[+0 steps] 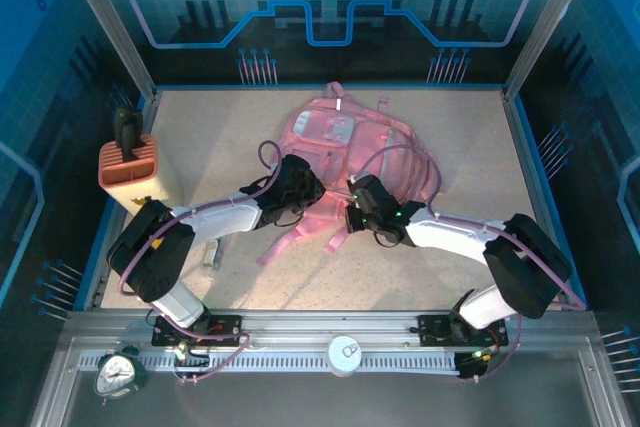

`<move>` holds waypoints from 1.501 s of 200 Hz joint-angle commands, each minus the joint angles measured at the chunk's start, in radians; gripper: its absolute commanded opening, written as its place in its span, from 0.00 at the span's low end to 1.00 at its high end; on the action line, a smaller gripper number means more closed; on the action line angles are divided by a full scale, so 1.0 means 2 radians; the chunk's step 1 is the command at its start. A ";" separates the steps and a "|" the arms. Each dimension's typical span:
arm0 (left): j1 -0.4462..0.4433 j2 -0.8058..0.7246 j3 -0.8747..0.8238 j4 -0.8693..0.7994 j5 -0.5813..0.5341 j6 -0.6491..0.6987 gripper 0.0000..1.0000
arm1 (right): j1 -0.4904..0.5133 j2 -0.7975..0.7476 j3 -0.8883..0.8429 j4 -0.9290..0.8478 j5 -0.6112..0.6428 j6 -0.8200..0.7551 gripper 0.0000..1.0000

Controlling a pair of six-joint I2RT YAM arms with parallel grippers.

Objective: Pack the student bag

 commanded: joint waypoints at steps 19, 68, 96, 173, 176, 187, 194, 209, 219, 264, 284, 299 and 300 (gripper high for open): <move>0.013 -0.017 0.004 -0.008 0.006 0.027 0.00 | -0.032 -0.044 -0.037 -0.030 -0.001 0.007 0.00; 0.012 0.001 0.008 0.013 0.029 0.021 0.00 | -0.024 0.008 0.002 -0.017 -0.023 -0.013 0.07; 0.008 0.002 0.010 0.022 0.036 0.021 0.00 | -0.022 0.034 0.026 -0.035 0.003 -0.007 0.24; 0.011 -0.008 0.012 0.003 0.027 0.039 0.00 | -0.019 0.019 0.018 -0.061 0.058 -0.002 0.07; 0.013 -0.009 0.010 0.004 0.029 0.039 0.00 | -0.019 0.016 0.019 -0.072 0.063 0.000 0.06; 0.020 -0.014 0.002 0.016 0.042 0.044 0.00 | -0.021 0.006 0.020 -0.105 0.080 0.009 0.01; 0.026 -0.017 0.000 0.020 0.050 0.052 0.00 | -0.023 -0.002 0.016 -0.118 0.087 0.011 0.00; 0.040 -0.020 0.001 0.002 0.050 0.064 0.00 | -0.036 -0.027 -0.003 -0.131 0.092 0.012 0.00; 0.053 -0.022 0.000 -0.007 0.057 0.071 0.00 | -0.049 -0.047 -0.016 -0.135 0.085 0.012 0.00; 0.116 -0.024 0.016 -0.033 0.091 0.118 0.00 | -0.094 -0.106 -0.025 -0.184 0.066 -0.011 0.00; 0.132 -0.004 0.054 -0.067 0.097 0.144 0.00 | -0.084 -0.108 -0.014 -0.205 0.048 -0.014 0.00; 0.144 0.018 0.079 -0.067 0.099 0.166 0.00 | -0.048 -0.107 -0.009 -0.188 0.002 -0.016 0.00; 0.145 0.020 0.082 -0.066 0.100 0.169 0.00 | -0.044 -0.107 -0.008 -0.187 0.000 -0.015 0.00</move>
